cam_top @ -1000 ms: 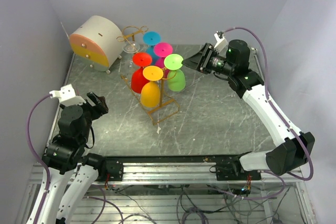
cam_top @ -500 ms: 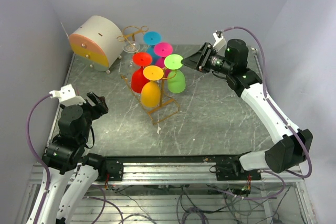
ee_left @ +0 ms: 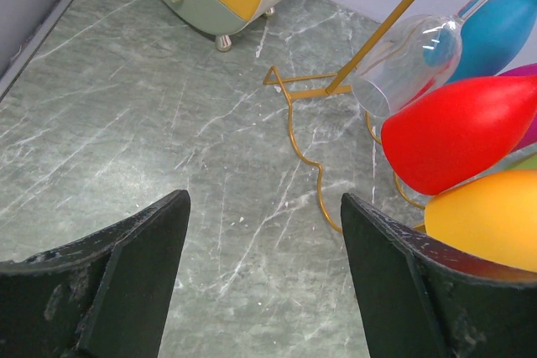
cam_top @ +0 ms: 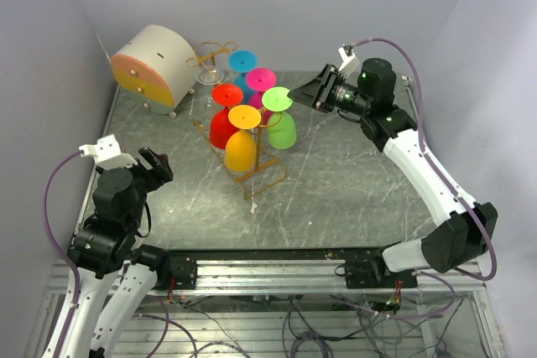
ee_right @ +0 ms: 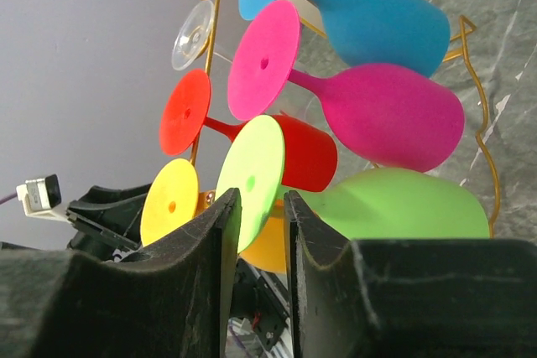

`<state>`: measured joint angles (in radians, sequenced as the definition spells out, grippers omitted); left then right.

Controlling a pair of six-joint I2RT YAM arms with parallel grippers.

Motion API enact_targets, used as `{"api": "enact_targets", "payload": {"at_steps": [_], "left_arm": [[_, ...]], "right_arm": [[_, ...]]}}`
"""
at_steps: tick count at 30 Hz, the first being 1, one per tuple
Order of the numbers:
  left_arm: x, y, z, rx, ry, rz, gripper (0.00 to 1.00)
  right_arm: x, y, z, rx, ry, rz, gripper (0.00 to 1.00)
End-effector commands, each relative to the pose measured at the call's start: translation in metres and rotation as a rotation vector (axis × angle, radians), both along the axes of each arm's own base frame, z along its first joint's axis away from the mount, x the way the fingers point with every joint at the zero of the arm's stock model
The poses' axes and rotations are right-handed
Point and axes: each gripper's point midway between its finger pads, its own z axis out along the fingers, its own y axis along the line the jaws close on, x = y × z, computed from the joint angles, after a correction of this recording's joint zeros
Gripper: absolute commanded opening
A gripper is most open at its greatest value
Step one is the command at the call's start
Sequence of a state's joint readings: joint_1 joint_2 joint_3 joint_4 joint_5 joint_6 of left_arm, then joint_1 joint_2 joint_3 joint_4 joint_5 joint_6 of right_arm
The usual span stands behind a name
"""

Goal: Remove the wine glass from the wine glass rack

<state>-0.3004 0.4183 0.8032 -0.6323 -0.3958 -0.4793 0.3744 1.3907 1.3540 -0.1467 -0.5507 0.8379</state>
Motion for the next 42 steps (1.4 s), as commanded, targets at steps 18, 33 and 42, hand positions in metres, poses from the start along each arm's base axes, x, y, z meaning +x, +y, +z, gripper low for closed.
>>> {"api": "enact_targets", "payload": {"at_steps": [18,33,42], "left_arm": [[0.003,-0.004,0.005,-0.017,-0.027,-0.011,0.83],[0.003,-0.003,0.006,-0.018,-0.032,-0.008,0.83],[0.003,-0.003,0.006,-0.017,-0.03,-0.008,0.84]], "right_arm": [[0.004,0.003,0.021,0.006,-0.052,-0.025,0.0],[0.027,-0.018,0.032,0.118,-0.038,-0.238,0.0],[0.023,-0.023,0.043,0.194,-0.07,-0.266,0.0]]}}
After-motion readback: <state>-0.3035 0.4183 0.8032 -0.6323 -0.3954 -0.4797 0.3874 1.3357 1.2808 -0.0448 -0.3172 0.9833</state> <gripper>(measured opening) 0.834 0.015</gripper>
